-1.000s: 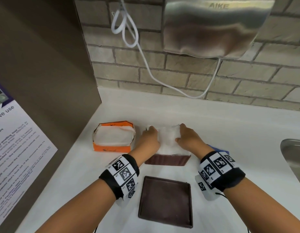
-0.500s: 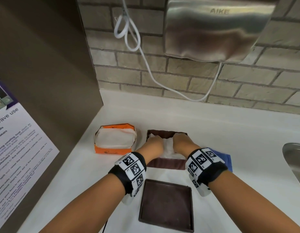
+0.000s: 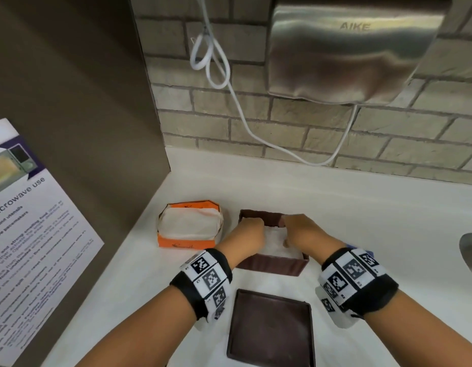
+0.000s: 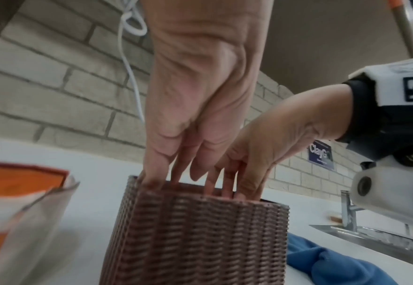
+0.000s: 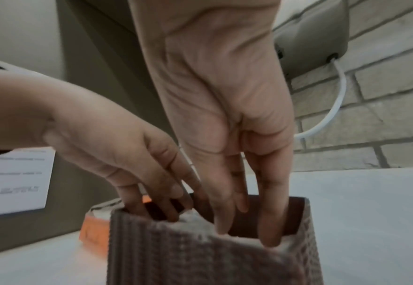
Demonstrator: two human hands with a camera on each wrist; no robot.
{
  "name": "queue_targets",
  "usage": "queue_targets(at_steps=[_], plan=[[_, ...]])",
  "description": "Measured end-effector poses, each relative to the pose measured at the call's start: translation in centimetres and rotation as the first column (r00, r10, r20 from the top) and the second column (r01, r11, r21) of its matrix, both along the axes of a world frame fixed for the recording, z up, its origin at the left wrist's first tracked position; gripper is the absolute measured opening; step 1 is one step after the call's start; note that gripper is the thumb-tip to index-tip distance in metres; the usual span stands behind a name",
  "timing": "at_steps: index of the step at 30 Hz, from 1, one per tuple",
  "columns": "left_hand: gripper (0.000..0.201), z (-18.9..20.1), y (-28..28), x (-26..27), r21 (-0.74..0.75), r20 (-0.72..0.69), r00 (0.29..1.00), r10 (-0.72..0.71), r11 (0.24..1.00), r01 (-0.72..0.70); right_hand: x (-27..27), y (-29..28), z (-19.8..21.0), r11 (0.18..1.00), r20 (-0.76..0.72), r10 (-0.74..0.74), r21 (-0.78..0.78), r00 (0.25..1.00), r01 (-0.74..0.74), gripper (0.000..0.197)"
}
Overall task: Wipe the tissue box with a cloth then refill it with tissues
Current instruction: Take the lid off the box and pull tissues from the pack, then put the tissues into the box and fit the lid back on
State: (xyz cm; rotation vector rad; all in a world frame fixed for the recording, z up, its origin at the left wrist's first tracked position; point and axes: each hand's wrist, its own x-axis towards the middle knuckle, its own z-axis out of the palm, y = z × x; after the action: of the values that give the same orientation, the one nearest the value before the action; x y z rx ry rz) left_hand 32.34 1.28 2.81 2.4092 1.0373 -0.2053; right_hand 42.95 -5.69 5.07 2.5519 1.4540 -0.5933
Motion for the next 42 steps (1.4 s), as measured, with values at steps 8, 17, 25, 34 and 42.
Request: queue_targets(at_steps=[8, 17, 25, 34, 42], plan=[[0.034, -0.5, -0.5, -0.6, -0.086, 0.046, 0.999, 0.003, 0.996, 0.001, -0.4, 0.4, -3.6, 0.990, 0.123, 0.119, -0.092, 0.985, -0.108, 0.047], [0.032, 1.5, 6.6, -9.2, -0.188, 0.469, 0.840, 0.273, 0.960, -0.208, -0.1, 0.8, 1.5, 0.982, -0.050, 0.063, 0.180, 0.997, -0.053, 0.038], [0.039, -3.6, 12.5, -12.6, -0.027, 0.179, 0.968, 0.174, 0.985, -0.172, -6.2, 8.4, -1.0, 0.878, -0.179, 0.391, 0.366, 0.903, -0.308, 0.032], [0.039, -2.8, 14.1, -11.2, 0.012, -0.132, 0.991, -0.002, 1.000, 0.004, -7.9, 12.9, -2.9, 0.902, 0.016, 0.430, 0.020, 0.903, -0.431, 0.059], [0.055, -2.1, 15.0, -10.2, 0.066, -0.328, 0.944, -0.039, 0.996, 0.064, -6.1, 13.0, -2.6, 0.981, -0.368, 0.190, 0.039, 0.910, -0.189, 0.077]])
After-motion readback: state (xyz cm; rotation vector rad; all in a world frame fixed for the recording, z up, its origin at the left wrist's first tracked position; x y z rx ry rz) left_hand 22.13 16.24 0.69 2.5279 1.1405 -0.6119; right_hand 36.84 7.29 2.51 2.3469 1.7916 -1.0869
